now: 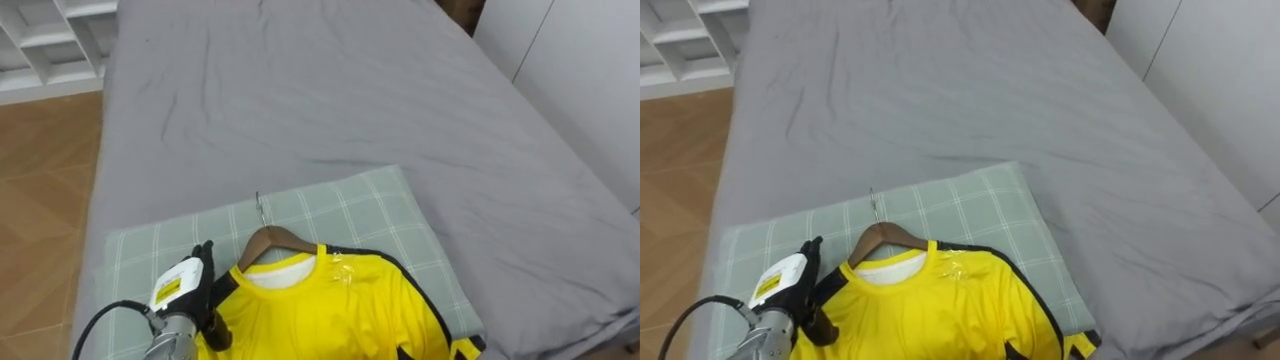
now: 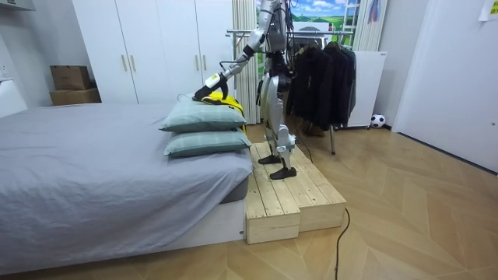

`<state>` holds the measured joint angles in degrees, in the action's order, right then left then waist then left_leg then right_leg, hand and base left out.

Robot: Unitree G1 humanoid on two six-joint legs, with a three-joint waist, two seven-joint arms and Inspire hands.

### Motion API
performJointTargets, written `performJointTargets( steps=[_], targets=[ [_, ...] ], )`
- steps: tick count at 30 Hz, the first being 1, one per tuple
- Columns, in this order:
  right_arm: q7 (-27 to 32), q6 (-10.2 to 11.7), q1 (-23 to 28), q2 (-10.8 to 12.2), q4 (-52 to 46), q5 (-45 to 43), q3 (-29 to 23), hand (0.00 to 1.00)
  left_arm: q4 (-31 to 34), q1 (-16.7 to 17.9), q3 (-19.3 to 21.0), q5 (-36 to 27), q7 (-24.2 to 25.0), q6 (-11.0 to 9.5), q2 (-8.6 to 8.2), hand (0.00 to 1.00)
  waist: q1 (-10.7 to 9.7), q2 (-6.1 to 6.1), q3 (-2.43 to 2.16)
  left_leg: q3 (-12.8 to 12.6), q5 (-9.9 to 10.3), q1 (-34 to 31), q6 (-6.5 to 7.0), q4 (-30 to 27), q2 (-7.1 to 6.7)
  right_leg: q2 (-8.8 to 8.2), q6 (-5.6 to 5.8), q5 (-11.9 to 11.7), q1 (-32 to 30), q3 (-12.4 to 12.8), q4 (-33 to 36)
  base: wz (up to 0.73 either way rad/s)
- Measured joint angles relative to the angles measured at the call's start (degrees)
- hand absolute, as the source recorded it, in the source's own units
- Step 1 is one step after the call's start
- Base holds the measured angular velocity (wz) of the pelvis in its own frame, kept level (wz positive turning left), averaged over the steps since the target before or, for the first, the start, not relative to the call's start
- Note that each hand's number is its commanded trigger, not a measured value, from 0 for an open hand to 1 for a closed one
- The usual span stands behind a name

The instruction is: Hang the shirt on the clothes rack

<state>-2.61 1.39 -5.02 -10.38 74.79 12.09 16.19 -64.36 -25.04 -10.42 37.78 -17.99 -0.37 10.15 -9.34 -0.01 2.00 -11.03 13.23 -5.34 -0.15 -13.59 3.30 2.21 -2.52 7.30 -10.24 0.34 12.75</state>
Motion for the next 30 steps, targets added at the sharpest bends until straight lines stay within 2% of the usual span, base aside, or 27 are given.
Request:
performJointTargets(
  steps=[4,11,16,19,24,25,26,27,28,30],
  targets=[
    [0.0,0.0,-0.2,0.0,0.0,-1.2,0.0,0.00,-1.2,0.0,0.0,0.0,0.9,0.0,-0.09,0.00,0.0,-0.48,0.29,0.0,0.0,-0.1,0.00,0.0,-0.08,-0.02,0.02,0.0,0.0,0.0,-0.1,0.00],
    [0.0,0.4,-0.4,0.0,0.0,-1.3,-0.1,0.00,-1.6,0.0,0.0,0.0,1.4,0.0,-0.22,0.00,0.0,-0.48,0.21,-0.1,0.0,-0.1,0.00,0.1,-0.08,-0.05,0.05,0.0,-0.1,-0.1,-0.1,0.00],
    [-0.1,0.4,-0.5,0.1,0.0,-1.2,-0.2,0.00,-4.0,0.0,0.0,0.0,4.3,0.1,-0.80,0.00,0.0,-0.58,0.09,-0.1,0.0,0.2,0.00,0.0,-0.04,-0.04,0.05,0.0,0.1,-0.2,0.2,0.00],
    [0.0,0.2,-0.6,0.1,0.3,-1.2,-0.6,0.00,-4.8,0.0,-0.2,0.0,5.2,0.2,-0.72,0.00,0.0,-0.79,-0.07,-0.3,0.0,0.5,0.01,0.0,-0.12,-0.05,0.06,0.0,0.3,-0.1,0.4,-0.01],
    [0.0,-0.3,-0.5,0.2,0.8,-1.6,-0.6,0.00,-6.1,0.0,-1.1,0.0,6.1,0.6,-0.47,0.00,-0.1,-1.50,-0.73,-0.7,-0.1,0.9,0.15,0.0,-0.18,0.08,0.07,0.0,0.5,0.1,0.4,-0.03],
    [0.0,-0.3,-0.5,0.3,0.8,-1.8,-0.6,0.00,-6.2,-0.1,-1.1,0.0,6.1,0.7,-0.47,0.27,-0.2,-1.53,-0.75,-0.7,-0.1,1.0,0.15,0.0,-0.18,0.07,0.07,0.0,0.6,0.1,0.4,0.00],
    [0.0,-0.3,-0.5,0.3,0.8,-2.2,-0.6,0.00,-6.4,-0.1,-1.1,0.0,6.2,0.8,-0.47,0.27,-0.3,-1.55,-0.76,-0.7,-0.1,1.1,0.15,0.0,-0.18,0.06,0.07,0.0,0.7,0.1,0.4,0.00],
    [0.1,-0.3,-0.6,0.3,0.8,-2.6,-0.6,0.00,-6.4,-0.1,-1.1,0.0,6.2,0.8,-0.47,0.79,-0.3,-1.53,-0.77,-0.7,-0.1,1.1,0.16,0.0,-0.18,0.05,0.07,0.0,0.7,0.1,0.4,0.00],
    [0.1,-0.3,-0.6,0.3,0.8,-2.8,-0.6,0.00,-6.4,-0.1,-1.1,0.0,6.2,0.9,-0.47,1.00,-0.3,-1.53,-0.77,-0.7,-0.2,1.1,0.16,0.0,-0.18,0.05,0.07,0.0,0.7,0.1,0.4,0.00],
    [0.1,-0.5,-0.6,0.3,0.8,-3.2,-0.7,0.00,-6.5,-0.1,-1.1,0.0,6.2,1.3,-0.46,1.00,-0.3,-1.52,-0.77,-0.7,-0.2,1.1,0.15,0.0,-0.14,0.10,0.06,0.0,0.7,0.1,0.3,0.00]
  ],
)
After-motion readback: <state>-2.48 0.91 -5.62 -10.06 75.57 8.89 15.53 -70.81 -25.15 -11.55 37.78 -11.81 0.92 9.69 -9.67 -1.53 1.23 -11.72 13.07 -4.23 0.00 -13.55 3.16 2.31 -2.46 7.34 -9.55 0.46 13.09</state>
